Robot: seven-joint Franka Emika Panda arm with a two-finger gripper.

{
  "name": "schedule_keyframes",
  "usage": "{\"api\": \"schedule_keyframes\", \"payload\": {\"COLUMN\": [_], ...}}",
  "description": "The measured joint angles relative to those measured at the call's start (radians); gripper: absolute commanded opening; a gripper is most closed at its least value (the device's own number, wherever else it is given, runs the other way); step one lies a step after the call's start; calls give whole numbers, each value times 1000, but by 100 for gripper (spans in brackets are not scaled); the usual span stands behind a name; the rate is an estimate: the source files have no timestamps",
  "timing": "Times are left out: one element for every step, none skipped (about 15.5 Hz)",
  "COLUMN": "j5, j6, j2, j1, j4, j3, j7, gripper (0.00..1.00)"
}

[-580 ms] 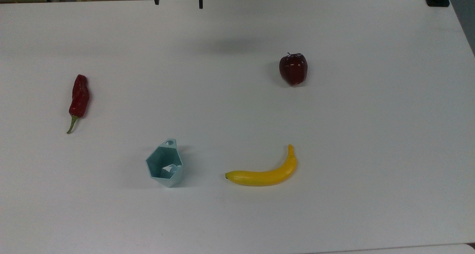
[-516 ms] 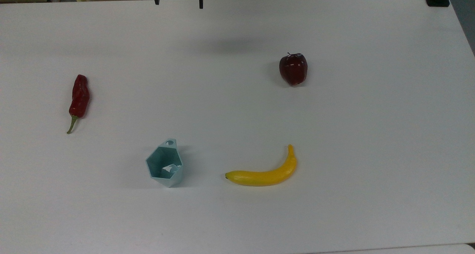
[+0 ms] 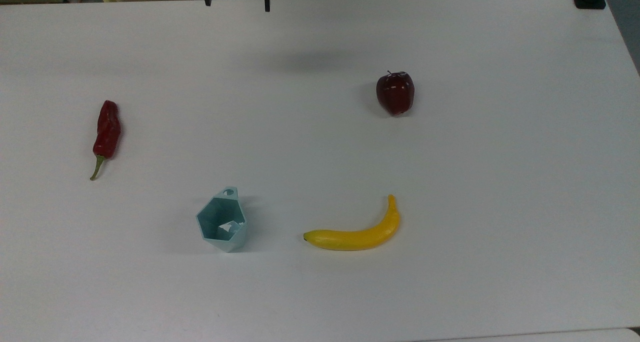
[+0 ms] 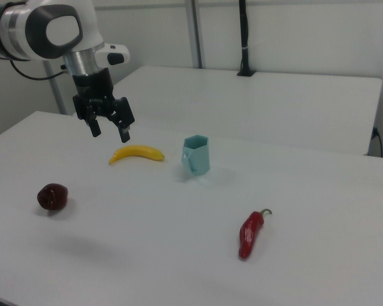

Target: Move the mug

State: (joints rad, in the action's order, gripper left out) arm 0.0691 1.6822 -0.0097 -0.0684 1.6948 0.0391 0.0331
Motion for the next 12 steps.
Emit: {"api": "schedule_keyframes", "payload": {"j5": [0, 0, 0, 0, 0, 0, 0, 0, 0, 0, 0, 0], "j6": [0, 0, 0, 1, 5, 12, 24, 51, 92, 134, 174, 208], "j2": [0, 1, 2, 7, 16, 31, 51, 75, 102, 127, 153, 179], "j1": [0, 0, -1, -1, -1, -1, 0, 1, 1, 3, 4, 6], "j4": [0, 0, 0, -1, -7, -16, -29, -45, -62, -75, -87, -98], "j3": [0, -1, -1, -2, -2, -2, -2, -2, -2, -2, -2, -2], "j7": [0, 0, 0, 0, 0, 0, 0, 0, 0, 0, 0, 0], "gripper": [100, 100, 100, 100, 100, 100, 100, 100, 100, 100, 100, 100]}}
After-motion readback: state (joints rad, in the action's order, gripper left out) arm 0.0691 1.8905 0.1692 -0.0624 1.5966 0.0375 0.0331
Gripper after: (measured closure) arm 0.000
